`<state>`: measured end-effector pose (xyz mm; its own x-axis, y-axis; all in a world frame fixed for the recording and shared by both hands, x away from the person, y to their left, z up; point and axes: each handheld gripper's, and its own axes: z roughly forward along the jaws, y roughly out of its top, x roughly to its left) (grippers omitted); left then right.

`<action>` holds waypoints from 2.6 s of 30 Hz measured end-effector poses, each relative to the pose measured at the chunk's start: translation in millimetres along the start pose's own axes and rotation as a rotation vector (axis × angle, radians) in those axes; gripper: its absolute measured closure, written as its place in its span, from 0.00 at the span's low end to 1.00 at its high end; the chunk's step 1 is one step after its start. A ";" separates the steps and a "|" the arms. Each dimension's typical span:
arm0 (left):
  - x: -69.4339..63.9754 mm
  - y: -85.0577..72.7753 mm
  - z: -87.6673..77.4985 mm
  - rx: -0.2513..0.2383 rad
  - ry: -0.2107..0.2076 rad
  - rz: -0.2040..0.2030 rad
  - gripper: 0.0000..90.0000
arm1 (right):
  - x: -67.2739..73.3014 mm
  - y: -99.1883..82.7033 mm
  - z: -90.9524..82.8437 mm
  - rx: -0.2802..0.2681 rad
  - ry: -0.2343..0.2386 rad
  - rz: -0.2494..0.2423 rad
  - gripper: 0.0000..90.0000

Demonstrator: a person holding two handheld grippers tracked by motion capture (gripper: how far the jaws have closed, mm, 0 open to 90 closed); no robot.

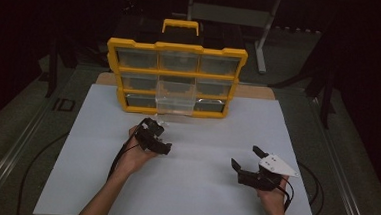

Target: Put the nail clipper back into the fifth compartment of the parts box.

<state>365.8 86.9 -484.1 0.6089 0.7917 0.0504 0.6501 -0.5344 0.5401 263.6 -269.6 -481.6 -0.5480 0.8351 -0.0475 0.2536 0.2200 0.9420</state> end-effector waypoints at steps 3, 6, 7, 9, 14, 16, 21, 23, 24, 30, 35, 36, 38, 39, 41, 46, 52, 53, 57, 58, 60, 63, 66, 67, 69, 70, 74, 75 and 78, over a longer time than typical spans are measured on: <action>-0.6 -0.5 2.4 0.024 -0.003 -0.003 0.32 | -0.6 0.1 -0.7 0.000 -0.004 0.003 0.12; -1.1 -0.8 4.4 0.042 -0.014 -0.006 0.36 | -0.9 0.1 -0.9 -0.001 -0.005 0.003 0.12; -1.9 -1.2 5.6 0.052 -0.023 -0.008 0.39 | -1.1 0.2 -1.1 -0.002 -0.006 0.002 0.12; -2.1 -1.5 6.2 0.057 -0.031 -0.009 0.41 | -1.1 0.2 -1.2 -0.002 -0.006 0.002 0.12; -1.7 -5.2 11.6 0.094 -0.026 -0.040 0.51 | -1.6 0.4 -1.9 -0.001 -0.007 0.001 0.12; -1.4 -6.0 12.3 0.102 -0.026 -0.043 0.53 | -1.7 0.4 -2.0 -0.002 -0.008 0.001 0.12; -1.6 -7.9 12.7 0.103 -0.043 -0.040 0.65 | -1.7 0.3 -1.9 0.001 -0.007 0.003 0.12; -2.0 -7.6 12.5 0.105 -0.046 -0.036 0.69 | -1.5 0.2 -1.4 0.001 -0.008 -0.001 0.12; -2.2 -7.6 12.4 0.105 -0.044 -0.035 0.73 | -1.2 0.2 -1.3 0.003 -0.008 -0.002 0.12; -1.4 -8.3 11.3 0.108 -0.064 -0.009 0.85 | -1.3 0.0 -1.0 0.005 -0.008 -0.002 0.12; -1.3 -8.3 10.8 0.114 -0.071 0.009 0.87 | -1.5 -0.1 -1.1 0.006 -0.008 -0.002 0.12; -0.8 -8.3 10.6 0.117 -0.075 0.007 0.87 | -1.5 -0.1 -1.1 0.006 -0.008 -0.002 0.12; 1.7 -9.1 9.4 0.131 -0.090 0.006 0.86 | -1.9 -0.2 -1.2 0.007 -0.007 -0.003 0.12; 1.7 -9.1 9.4 0.131 -0.090 0.006 0.86 | -1.9 -0.2 -1.2 0.007 -0.007 -0.003 0.12; 2.6 -9.8 8.3 0.141 -0.101 0.005 0.85 | -2.2 -0.3 -1.2 0.009 -0.007 -0.002 0.12; 3.8 -10.3 7.1 0.159 -0.110 0.011 0.84 | -1.5 -0.3 -0.7 0.011 -0.004 -0.002 0.12; 6.0 -6.0 8.8 0.189 -0.116 0.027 0.87 | -0.3 0.0 0.2 0.011 0.001 -0.003 0.12; 6.4 -5.9 8.8 0.190 -0.119 0.031 0.88 | -0.2 0.0 0.2 0.011 0.001 -0.002 0.12; 7.0 -6.5 8.7 0.182 -0.122 0.043 0.89 | -0.5 0.0 0.2 0.011 0.006 0.002 0.12; 6.9 -6.7 8.6 0.178 -0.122 0.045 0.89 | -0.7 -0.1 0.2 0.011 0.007 0.002 0.12; 7.8 -7.0 8.4 0.172 -0.130 0.043 0.89 | -0.8 -0.2 0.3 0.012 0.007 0.003 0.12; 8.9 -7.3 8.4 0.158 -0.116 0.048 0.89 | -0.7 -0.2 0.2 0.012 0.009 0.005 0.12; 10.1 -7.9 7.1 0.145 -0.115 0.057 0.89 | -0.9 -0.3 -0.2 0.010 0.010 0.006 0.12; 10.0 -7.9 6.1 0.139 -0.114 0.057 0.89 | -1.3 -0.4 -0.2 0.008 0.009 0.005 0.12; 10.1 -7.7 3.2 0.128 -0.114 0.061 0.89 | -1.6 -0.7 -0.5 0.006 0.010 0.007 0.12; 10.2 -7.5 1.7 0.124 -0.114 0.062 0.89 | -1.8 -0.8 -0.6 0.004 0.011 0.010 0.12; 10.1 -7.2 -4.6 0.098 -0.113 0.063 0.89 | -1.8 -1.1 -1.4 -0.001 0.016 0.011 0.12; 10.1 -6.9 -6.3 0.093 -0.119 0.065 0.89 | -1.6 -1.1 -1.6 -0.002 0.017 0.013 0.12; 9.0 -6.1 -11.6 0.076 -0.124 0.074 0.89 | -2.4 -1.2 -2.1 -0.009 0.021 0.025 0.12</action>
<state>362.1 100.8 -477.1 0.7051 0.7089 -0.0187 0.6307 -0.6148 0.4736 262.9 -273.0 -481.9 -0.5585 0.8293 -0.0169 0.2602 0.1945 0.9458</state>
